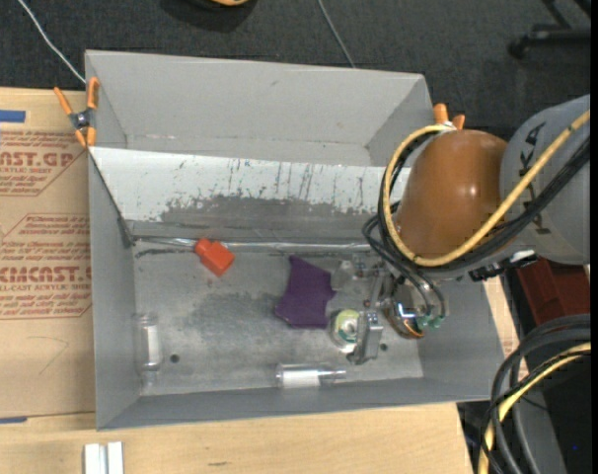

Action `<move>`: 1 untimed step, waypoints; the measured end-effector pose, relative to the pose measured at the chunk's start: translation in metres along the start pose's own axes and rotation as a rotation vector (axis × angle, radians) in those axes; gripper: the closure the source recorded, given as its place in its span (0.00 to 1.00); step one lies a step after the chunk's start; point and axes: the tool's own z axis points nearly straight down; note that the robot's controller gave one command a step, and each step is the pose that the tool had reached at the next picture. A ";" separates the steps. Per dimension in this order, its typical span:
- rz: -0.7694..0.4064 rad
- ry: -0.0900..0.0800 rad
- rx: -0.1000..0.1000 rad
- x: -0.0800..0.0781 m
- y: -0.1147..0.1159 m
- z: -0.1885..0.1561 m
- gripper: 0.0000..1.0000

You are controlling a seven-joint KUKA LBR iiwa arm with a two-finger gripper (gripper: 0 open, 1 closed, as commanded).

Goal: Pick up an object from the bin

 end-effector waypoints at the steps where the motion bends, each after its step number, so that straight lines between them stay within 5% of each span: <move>1: -0.093 0.007 -0.001 -0.082 0.003 0.112 0.00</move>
Offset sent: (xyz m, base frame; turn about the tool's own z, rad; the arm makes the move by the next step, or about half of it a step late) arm 0.0748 0.0054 -0.0420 -0.0442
